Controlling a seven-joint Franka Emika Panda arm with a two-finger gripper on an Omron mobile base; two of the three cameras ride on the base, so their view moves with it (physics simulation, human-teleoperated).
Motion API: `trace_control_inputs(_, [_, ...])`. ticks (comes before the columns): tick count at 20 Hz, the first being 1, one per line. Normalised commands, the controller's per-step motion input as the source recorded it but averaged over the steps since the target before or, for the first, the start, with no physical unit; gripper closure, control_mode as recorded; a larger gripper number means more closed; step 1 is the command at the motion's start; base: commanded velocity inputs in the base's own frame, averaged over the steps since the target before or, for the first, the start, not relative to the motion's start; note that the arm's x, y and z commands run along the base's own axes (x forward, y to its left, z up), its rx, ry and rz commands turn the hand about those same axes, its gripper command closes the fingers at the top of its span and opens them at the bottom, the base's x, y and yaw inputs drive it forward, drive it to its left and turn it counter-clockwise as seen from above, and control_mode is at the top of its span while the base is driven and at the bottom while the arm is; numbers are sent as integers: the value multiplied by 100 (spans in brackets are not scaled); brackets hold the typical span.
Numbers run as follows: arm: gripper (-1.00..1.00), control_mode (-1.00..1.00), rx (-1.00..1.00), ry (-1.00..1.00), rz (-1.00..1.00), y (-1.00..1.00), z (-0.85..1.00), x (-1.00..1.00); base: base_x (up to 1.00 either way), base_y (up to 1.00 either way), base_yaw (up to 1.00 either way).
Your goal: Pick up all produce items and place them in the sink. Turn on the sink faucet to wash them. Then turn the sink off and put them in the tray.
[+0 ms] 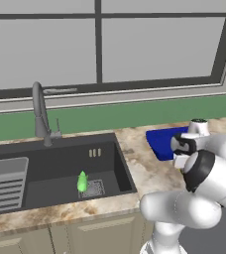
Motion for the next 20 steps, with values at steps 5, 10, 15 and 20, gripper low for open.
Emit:
trace_control_inputs(5, [-100, -100, 0, 0, 0, 0, -18, 0, 0, 0, 0])
trace_control_inputs(10, [100, -100, 0, 2, 0, 2, -14, 9, 0, 0, 0])
trace_control_inputs(15, [100, -100, -2, -2, 0, 2, 0, -6, 0, 0, 0])
trace_control_inputs(20, [100, -100, -10, -12, 0, 41, 36, -28, 0, 0, 0])
